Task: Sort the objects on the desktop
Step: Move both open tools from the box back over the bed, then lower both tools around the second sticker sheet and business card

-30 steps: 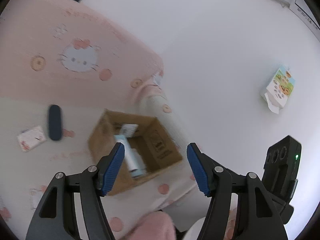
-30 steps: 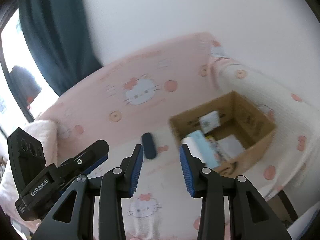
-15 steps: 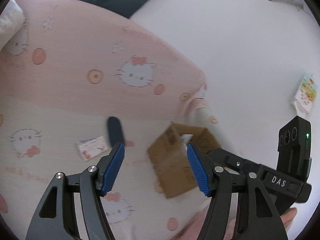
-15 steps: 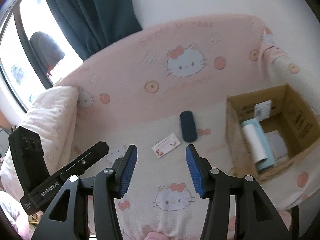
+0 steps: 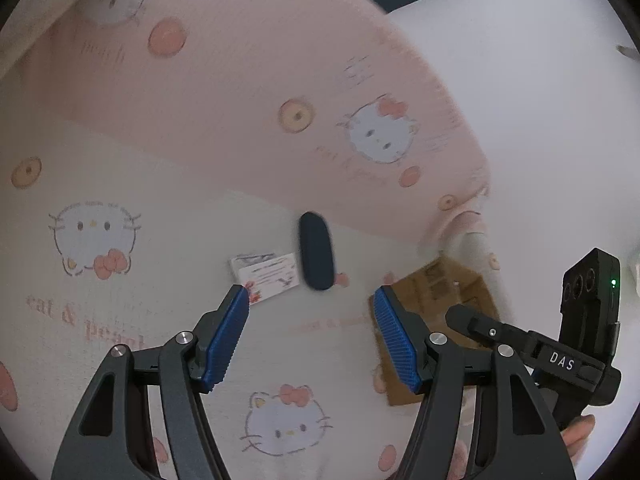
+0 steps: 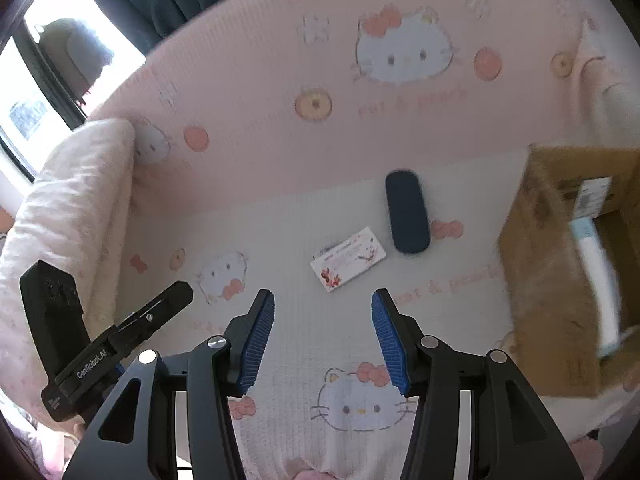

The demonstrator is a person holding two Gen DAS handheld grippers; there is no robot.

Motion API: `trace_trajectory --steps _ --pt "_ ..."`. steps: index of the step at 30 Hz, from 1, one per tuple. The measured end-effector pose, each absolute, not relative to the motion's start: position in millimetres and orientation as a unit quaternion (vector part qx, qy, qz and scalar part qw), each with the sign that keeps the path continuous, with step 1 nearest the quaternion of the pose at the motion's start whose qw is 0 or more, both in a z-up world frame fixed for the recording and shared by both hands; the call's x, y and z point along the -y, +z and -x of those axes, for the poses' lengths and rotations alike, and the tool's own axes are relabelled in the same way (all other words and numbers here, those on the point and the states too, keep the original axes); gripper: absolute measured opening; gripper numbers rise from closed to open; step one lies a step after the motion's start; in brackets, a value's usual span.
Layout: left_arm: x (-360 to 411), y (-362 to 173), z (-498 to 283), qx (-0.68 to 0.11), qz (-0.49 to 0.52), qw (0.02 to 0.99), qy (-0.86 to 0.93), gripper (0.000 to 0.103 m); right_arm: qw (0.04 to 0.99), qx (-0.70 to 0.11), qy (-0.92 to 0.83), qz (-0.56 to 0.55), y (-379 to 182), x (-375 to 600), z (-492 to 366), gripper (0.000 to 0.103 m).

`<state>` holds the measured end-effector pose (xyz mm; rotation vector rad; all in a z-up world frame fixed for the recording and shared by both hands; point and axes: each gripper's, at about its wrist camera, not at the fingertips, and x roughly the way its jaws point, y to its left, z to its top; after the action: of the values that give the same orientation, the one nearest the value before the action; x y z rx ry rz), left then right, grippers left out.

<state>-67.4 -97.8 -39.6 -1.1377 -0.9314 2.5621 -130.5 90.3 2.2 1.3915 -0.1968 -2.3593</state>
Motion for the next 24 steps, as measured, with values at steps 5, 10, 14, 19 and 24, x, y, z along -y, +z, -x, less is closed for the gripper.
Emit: trace_trajectory --steps 5,10,14,19,24 --pt "101 -78 102 0.320 0.414 0.085 0.848 0.069 0.200 0.078 -0.820 -0.530 -41 -84 164 0.048" --pt "99 -118 133 0.312 0.448 0.076 0.835 0.069 0.199 0.101 -0.804 -0.551 -89 -85 192 0.048" --pt "94 -152 155 0.311 0.477 0.073 0.819 0.069 0.191 0.139 -0.786 -0.572 -131 -90 213 0.048" --pt "90 -180 174 0.313 0.499 0.064 0.806 0.067 0.171 0.165 -0.781 -0.578 -163 -95 230 0.048" --pt "92 -194 180 0.326 0.499 0.054 0.801 0.033 0.150 0.144 -0.798 -0.565 -176 -91 237 0.008"
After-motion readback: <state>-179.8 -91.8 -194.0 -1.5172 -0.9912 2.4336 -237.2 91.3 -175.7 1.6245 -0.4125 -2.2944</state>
